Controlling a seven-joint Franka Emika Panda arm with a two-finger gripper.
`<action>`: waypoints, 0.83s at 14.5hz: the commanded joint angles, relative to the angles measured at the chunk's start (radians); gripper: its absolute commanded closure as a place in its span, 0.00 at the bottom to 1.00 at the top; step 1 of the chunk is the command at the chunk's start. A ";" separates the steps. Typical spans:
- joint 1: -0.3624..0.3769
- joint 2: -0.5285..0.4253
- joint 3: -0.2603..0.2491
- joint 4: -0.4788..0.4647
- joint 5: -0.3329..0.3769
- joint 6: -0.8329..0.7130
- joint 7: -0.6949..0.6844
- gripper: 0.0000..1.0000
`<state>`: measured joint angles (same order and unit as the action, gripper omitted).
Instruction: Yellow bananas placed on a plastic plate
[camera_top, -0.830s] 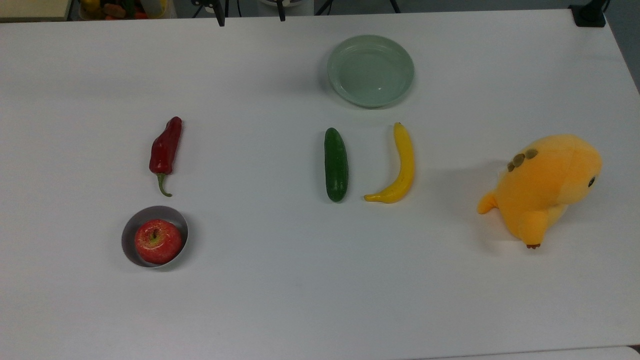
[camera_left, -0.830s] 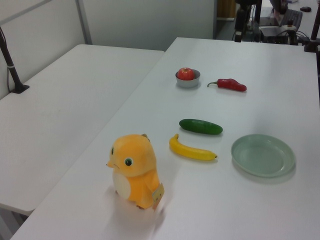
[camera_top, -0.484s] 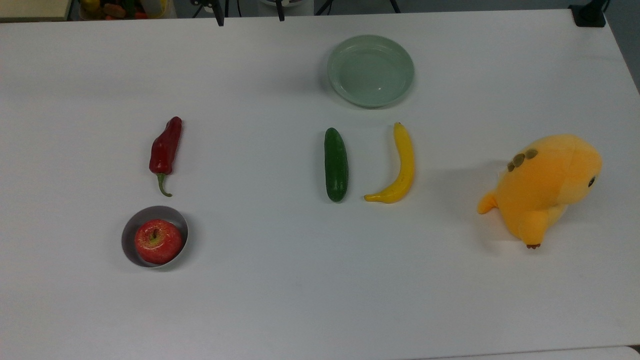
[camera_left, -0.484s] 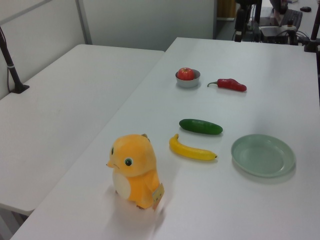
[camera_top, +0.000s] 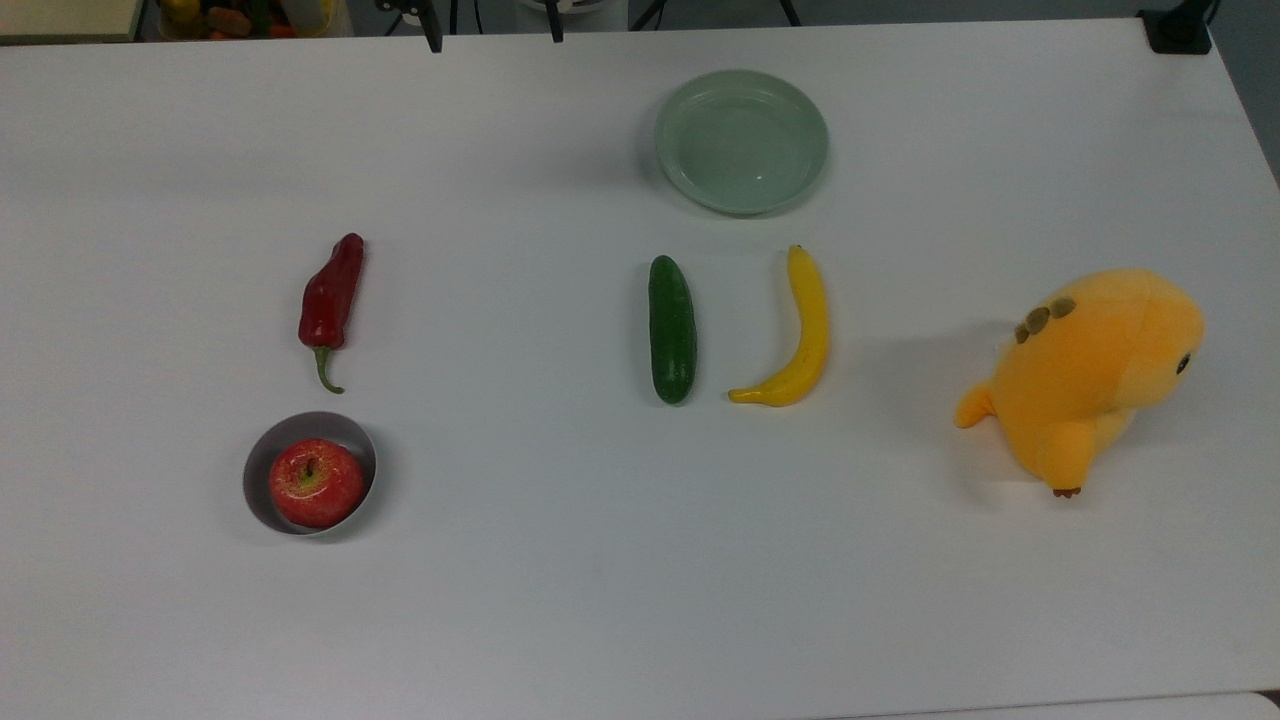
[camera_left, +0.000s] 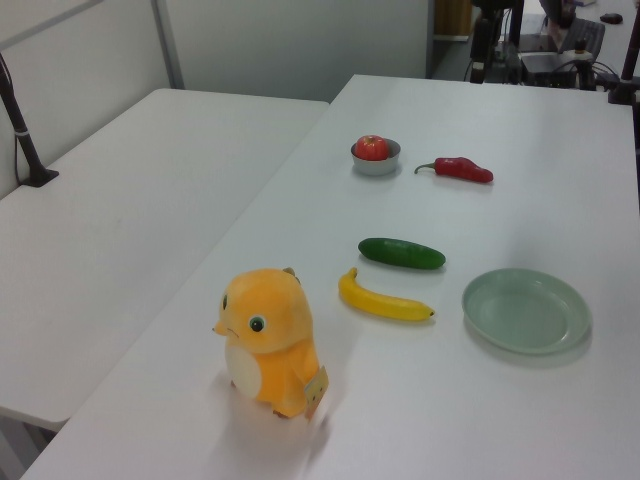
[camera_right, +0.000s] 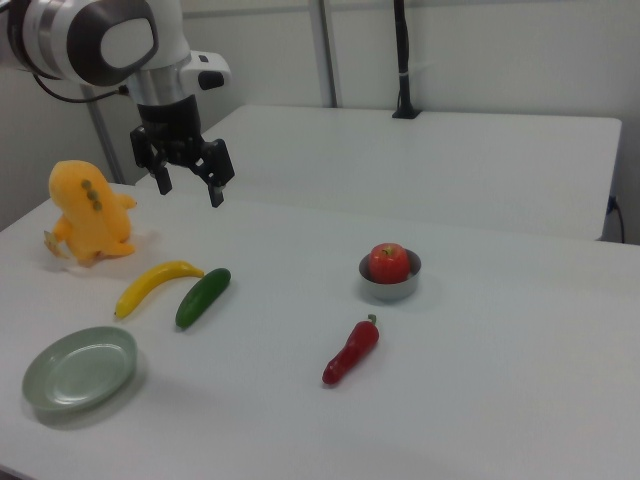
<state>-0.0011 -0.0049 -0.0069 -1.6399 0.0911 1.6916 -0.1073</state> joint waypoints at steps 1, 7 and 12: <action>0.007 -0.003 -0.007 -0.009 -0.011 -0.015 -0.025 0.00; 0.026 0.037 0.002 -0.002 -0.013 -0.016 -0.019 0.00; 0.088 0.094 0.004 0.026 -0.008 -0.004 0.017 0.00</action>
<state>0.0448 0.0535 0.0011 -1.6375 0.0911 1.6891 -0.1124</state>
